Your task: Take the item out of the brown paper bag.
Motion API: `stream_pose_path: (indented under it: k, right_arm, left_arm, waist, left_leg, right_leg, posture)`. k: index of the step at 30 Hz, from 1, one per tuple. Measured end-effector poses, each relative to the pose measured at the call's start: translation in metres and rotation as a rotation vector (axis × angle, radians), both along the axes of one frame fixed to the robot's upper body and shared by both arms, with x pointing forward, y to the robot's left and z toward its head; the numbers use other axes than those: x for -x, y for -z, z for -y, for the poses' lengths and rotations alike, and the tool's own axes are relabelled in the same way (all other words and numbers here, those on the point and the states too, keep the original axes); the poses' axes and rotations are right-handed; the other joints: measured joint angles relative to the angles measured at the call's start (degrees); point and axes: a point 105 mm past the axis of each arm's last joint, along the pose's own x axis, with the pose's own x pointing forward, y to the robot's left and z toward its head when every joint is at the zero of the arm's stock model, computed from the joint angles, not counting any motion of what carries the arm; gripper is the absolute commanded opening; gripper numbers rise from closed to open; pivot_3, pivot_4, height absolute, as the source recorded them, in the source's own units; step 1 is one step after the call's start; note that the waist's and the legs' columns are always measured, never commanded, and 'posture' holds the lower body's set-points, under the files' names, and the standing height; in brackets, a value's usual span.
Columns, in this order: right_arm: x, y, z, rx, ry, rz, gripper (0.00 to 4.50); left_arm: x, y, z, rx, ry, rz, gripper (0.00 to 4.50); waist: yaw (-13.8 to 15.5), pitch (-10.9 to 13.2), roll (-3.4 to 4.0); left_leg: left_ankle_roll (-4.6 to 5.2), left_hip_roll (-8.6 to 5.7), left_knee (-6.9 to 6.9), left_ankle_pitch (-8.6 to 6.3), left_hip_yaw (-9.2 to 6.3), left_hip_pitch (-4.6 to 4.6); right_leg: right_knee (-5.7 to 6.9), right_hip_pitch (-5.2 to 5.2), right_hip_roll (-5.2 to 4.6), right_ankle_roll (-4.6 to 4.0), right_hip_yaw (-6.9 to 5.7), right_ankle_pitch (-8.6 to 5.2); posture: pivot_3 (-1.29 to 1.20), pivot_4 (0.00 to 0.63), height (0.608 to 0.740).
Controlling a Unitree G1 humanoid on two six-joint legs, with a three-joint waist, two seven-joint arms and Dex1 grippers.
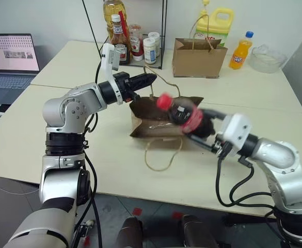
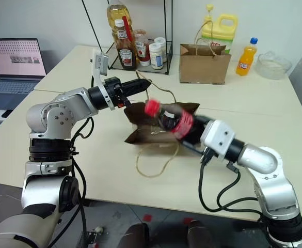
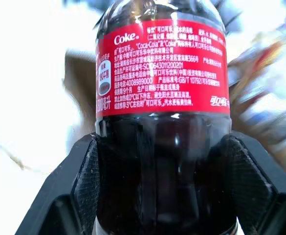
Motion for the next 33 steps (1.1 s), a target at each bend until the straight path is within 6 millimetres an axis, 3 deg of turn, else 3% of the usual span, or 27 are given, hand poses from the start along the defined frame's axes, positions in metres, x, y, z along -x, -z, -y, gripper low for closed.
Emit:
stream_pose_path:
  k: [2, 4, 8, 12, 18, 24, 28, 33]
  right_arm:
    - [-0.007, -0.017, 0.017, -0.071, 0.115, 0.031, 3.06]
    - [-0.022, -0.020, 0.037, -0.106, 0.255, 0.004, 3.06]
    - [-0.058, 0.015, 0.104, -0.022, 0.593, -0.238, 3.06]
    - [-0.066, 0.051, 0.138, 0.150, 0.680, -0.471, 3.06]
    - [-0.060, 0.085, 0.139, 0.254, 0.587, -0.730, 3.06]
    - [-0.052, 0.110, 0.139, 0.304, 0.543, -0.878, 3.06]
    - [-0.053, 0.113, 0.140, 0.326, 0.536, -0.872, 4.41]
    - [-0.059, 0.096, 0.135, 0.270, 0.509, -0.777, 4.46]
  left_arm:
    - [0.000, 0.001, 0.000, -0.001, 0.000, -0.002, 0.00]
    - [0.000, 0.001, 0.000, -0.002, 0.001, -0.002, 0.00]
    - [0.001, 0.002, 0.001, -0.007, 0.012, -0.002, 0.00]
    - [0.001, 0.004, 0.004, -0.020, 0.018, -0.003, 0.00]
    - [0.002, 0.006, 0.010, -0.020, 0.033, -0.003, 0.00]
    - [0.007, 0.007, 0.010, -0.030, 0.034, 0.012, 0.00]
    - [0.009, 0.011, 0.009, -0.038, 0.023, 0.001, 0.00]
    - [0.011, 0.010, 0.009, -0.036, 0.025, 0.005, 0.00]
  waist:
    - [0.2, 0.0, 0.00]
    - [0.3, 0.0, 0.00]
    - [0.6, 0.0, 0.01]
    - [0.5, 0.0, 0.07]
    - [-0.2, 0.1, 0.10]
    - [0.0, 0.1, 0.10]
    - [0.1, 0.1, 0.10]
    - [0.1, 0.1, 0.10]
  left_leg:
    - [0.00, 0.00, 0.01, 0.00, -0.01, 0.00]
    - [-0.01, -0.02, 0.00, 0.00, 0.00, -0.02]
    - [0.01, -0.05, -0.02, -0.01, 0.04, -0.04]
    - [0.04, -0.05, -0.11, -0.02, 0.13, -0.09]
    - [0.05, -0.03, -0.07, -0.03, 0.25, -0.10]
    - [0.03, -0.03, -0.02, -0.02, 0.25, -0.15]
    - [0.03, -0.03, -0.01, -0.02, 0.24, -0.15]
    - [0.02, -0.03, 0.00, -0.01, 0.24, -0.14]
  right_leg:
    - [-0.02, 0.02, 0.00, 0.00, -0.01, 0.00]
    - [-0.04, 0.02, -0.01, 0.00, 0.00, 0.00]
    - [-0.06, -0.03, -0.02, -0.01, 0.05, 0.00]
    - [-0.06, -0.17, -0.01, -0.01, 0.14, 0.00]
    - [-0.03, -0.26, -0.01, 0.00, 0.23, 0.00]
    - [-0.04, -0.25, -0.02, 0.00, 0.22, 0.00]
    - [-0.05, -0.24, -0.03, 0.00, 0.22, 0.00]
    - [-0.03, -0.24, -0.02, 0.00, 0.22, 0.00]
  posture:
    - [0.00, 0.150, 0.740]
    - [0.00, 0.150, 0.740]
    - [0.00, 0.150, 0.740]
    - [0.00, 0.150, 0.740]
    - [0.00, 0.150, 0.740]
    - [0.00, 0.150, 0.740]
    - [0.00, 0.150, 0.740]
    - [0.00, 0.150, 0.740]
